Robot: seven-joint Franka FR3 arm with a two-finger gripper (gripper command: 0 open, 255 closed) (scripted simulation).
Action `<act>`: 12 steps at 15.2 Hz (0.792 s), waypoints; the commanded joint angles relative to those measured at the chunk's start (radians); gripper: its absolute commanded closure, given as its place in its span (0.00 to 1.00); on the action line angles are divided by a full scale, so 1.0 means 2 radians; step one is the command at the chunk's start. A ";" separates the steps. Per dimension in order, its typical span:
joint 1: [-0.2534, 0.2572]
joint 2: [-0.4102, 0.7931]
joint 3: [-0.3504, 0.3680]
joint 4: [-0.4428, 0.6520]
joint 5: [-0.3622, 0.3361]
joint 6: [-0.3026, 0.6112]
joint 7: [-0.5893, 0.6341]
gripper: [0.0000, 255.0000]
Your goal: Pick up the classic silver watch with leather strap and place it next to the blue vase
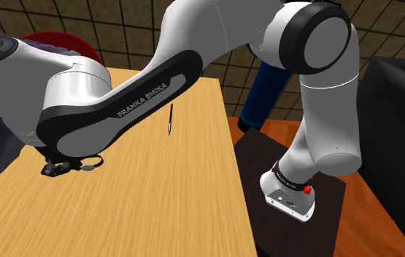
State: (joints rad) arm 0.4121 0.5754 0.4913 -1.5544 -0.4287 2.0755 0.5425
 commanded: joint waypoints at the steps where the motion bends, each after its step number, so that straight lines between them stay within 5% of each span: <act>1: -0.001 -0.004 0.002 0.004 0.003 -0.007 -0.003 1.00; 12: -0.002 -0.028 0.011 0.042 0.020 -0.066 -0.019 1.00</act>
State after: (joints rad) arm 0.4072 0.5237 0.5117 -1.4809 -0.3918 1.9588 0.5072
